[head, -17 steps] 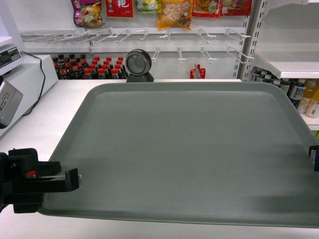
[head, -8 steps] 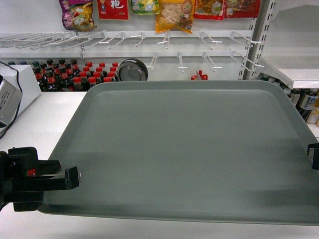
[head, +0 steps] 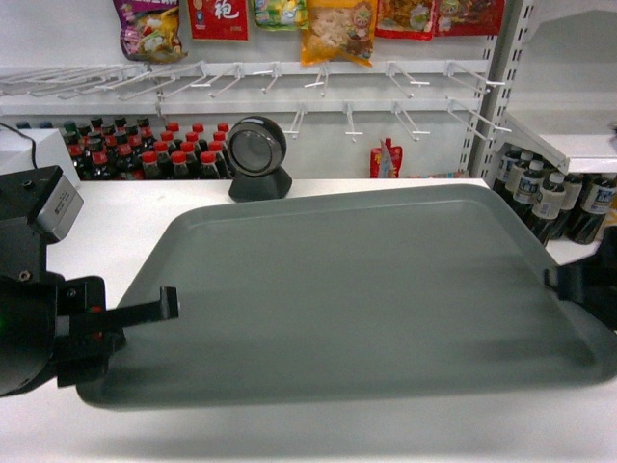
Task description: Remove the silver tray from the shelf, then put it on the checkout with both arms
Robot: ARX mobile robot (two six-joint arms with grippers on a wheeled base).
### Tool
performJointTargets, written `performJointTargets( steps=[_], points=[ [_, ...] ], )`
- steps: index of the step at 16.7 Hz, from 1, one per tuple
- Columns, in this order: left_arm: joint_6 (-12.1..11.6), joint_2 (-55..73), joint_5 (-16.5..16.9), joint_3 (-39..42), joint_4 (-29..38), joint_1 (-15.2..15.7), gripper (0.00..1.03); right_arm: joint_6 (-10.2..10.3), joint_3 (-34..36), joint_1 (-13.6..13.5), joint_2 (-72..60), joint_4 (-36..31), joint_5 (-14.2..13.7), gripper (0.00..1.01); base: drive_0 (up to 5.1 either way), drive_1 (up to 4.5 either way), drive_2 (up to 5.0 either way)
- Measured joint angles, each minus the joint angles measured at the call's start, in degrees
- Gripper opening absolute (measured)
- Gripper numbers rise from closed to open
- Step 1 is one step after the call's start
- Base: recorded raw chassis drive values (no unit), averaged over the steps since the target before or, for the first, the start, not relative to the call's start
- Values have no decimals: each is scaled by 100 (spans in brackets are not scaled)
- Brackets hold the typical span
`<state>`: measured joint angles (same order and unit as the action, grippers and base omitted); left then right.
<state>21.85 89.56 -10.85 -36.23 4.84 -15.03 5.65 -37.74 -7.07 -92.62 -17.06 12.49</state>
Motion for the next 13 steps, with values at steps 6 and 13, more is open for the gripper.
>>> performJointTargets(
  steps=[6,13],
  points=[
    [-376,1268,501,-702,669,640,3,-271,-1770,-72,-1978,59,363,3,-9,388,-406],
    [-518,2640,-61,-1012,1154,496,11,-382,-2162,-463,-3333,-348,-743,15,-8,333,-348]
  ],
)
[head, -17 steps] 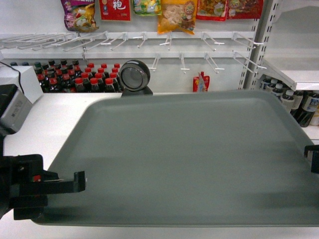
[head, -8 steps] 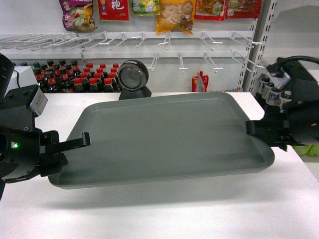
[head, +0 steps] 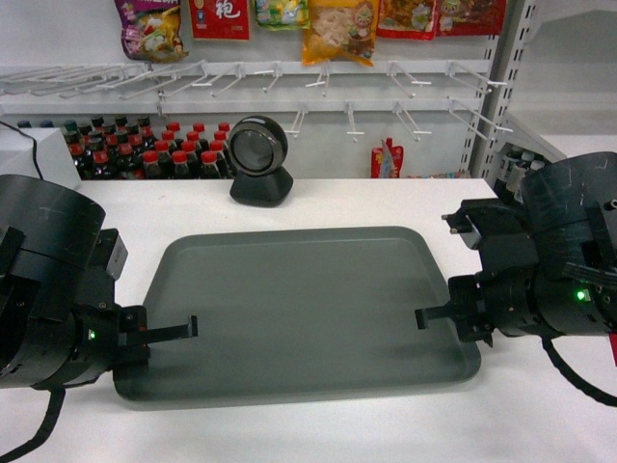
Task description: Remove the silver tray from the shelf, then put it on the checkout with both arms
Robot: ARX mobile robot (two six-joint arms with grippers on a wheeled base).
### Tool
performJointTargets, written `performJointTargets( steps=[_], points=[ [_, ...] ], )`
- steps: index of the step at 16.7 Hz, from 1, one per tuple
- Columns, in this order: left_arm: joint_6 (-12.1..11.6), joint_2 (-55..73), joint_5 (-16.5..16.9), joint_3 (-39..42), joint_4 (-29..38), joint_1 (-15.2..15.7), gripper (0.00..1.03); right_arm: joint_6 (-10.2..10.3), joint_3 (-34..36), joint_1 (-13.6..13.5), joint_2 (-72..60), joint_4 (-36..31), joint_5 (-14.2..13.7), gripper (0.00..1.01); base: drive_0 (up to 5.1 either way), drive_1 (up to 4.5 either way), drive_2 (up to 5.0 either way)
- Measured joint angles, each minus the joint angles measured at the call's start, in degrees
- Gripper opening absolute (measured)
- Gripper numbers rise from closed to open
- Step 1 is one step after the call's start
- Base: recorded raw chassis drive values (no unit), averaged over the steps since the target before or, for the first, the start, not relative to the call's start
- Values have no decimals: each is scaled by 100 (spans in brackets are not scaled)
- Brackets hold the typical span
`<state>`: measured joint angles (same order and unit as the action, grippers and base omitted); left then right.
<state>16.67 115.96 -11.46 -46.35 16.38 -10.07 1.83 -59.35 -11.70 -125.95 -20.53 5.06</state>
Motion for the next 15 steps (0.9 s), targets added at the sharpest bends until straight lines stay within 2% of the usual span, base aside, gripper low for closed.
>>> performJointTargets(
  steps=[1,3,5,6,7,8,9,11,13,14,15],
  points=[
    [-66,-26,-149,68,120,0,30,-37,214,13,48,-289,-190,33,0,0,0],
    [-197,-579,-138,490,476,46,55,11,756,197,564,-938,-551,59,0,0,0],
    [-195,-1370,-219,896,839,31,70,-96,1294,402,1248,-1687,-822,74,0,0,0],
    [-186,-2022,-452,1204,1110,-57,79,-120,1517,474,1574,-2229,-962,80,0,0,0],
    [-271,-2632,-621,1635,1871,-157,84,-125,1777,514,1532,-3646,-1189,72,0,0,0],
    [-855,-2938,72,2345,3783,-70,68,-140,2667,538,1582,-4872,-1134,54,0,0,0],
    [-1217,-2999,225,2857,4562,114,56,-146,3259,560,1773,-5191,-1062,41,0,0,0],
    [-1351,-3174,278,3126,4859,216,47,-144,3484,632,2100,-5252,-1043,32,0,0,0],
    [-1523,-3960,455,3414,4859,339,23,-144,3989,726,3010,-5375,-940,8,0,0,0],
    [-1556,-4210,538,3591,4715,378,12,-155,4280,772,3248,-5344,-916,2,0,0,0],
    [-1563,-4402,595,3766,4540,433,1,-162,4509,811,3445,-5281,-903,2,0,0,0]
  ],
)
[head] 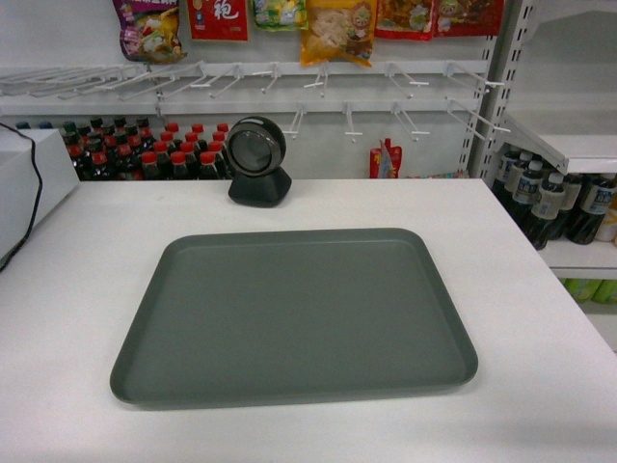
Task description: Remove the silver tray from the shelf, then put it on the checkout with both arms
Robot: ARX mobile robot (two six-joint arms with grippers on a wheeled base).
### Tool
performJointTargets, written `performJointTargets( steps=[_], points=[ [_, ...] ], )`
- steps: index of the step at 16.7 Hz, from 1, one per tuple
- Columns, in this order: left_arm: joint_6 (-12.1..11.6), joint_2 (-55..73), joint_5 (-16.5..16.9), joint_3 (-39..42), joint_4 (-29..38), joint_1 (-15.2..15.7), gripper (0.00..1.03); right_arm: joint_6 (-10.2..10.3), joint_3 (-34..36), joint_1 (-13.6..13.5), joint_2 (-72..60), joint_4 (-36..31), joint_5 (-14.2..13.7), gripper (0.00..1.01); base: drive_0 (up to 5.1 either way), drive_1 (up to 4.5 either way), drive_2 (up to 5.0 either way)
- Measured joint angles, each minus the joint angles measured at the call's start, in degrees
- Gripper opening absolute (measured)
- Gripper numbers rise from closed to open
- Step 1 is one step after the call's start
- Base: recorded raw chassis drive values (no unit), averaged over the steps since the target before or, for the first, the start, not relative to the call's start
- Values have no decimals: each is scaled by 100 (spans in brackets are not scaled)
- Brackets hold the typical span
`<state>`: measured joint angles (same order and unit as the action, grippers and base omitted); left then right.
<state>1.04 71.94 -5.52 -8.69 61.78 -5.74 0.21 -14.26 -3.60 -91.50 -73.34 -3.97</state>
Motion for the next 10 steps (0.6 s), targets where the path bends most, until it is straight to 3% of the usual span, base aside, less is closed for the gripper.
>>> performJointTargets(
  steps=[1,2,4,5,7,10],
  points=[
    [-4,-282,39,157,-177,79,1,-2,214,37,330,-2,44,2,0,0,0],
    [-4,-590,81,245,-328,131,1,-7,369,236,697,28,365,2,0,0,0],
    [-7,-1246,494,446,-739,529,1,-4,686,365,1388,398,374,2,0,0,0],
    [-7,-1502,496,525,-957,592,1,-4,820,361,1650,603,378,2,0,0,0],
    [-7,-2100,544,643,-1403,573,1,-4,907,361,2590,1530,380,2,0,0,0],
    [-7,-2962,544,767,-2122,573,1,-4,1132,361,3670,2251,382,2,0,0,0]
  ],
)
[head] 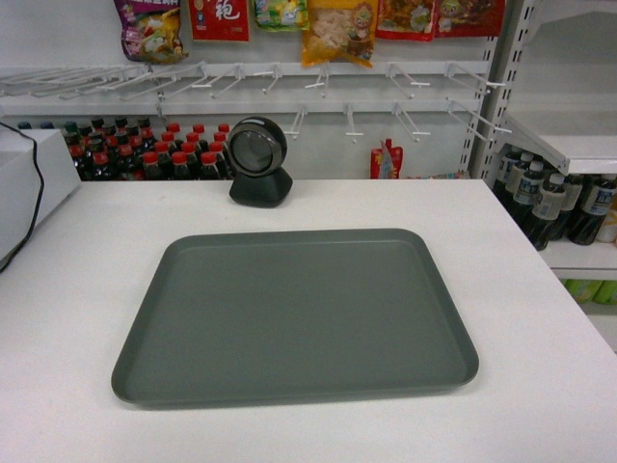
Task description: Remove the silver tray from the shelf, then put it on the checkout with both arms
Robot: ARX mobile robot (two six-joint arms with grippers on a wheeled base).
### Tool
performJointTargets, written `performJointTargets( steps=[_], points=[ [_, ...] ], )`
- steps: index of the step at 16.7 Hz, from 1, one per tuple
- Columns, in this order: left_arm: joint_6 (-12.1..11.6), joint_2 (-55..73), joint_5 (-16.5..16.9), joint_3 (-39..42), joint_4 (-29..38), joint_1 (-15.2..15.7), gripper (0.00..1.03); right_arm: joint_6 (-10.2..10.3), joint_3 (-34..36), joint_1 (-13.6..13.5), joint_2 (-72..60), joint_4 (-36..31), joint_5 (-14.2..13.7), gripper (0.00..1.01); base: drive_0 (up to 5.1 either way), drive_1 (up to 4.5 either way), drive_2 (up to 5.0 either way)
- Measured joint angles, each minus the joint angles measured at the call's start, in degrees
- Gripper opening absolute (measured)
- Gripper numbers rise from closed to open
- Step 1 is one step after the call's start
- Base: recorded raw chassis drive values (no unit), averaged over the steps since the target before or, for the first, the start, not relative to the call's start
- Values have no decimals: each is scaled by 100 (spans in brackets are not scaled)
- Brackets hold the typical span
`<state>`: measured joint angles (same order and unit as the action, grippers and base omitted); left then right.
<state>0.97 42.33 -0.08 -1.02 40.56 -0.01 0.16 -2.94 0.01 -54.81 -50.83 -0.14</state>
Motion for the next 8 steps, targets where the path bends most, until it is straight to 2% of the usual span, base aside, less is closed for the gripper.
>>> performJointTargets(
  steps=[8],
  points=[
    [0,-1902,0,39,-1740,0,1,0,221,0,2264,1934,0,2,0,0,0]
  ],
)
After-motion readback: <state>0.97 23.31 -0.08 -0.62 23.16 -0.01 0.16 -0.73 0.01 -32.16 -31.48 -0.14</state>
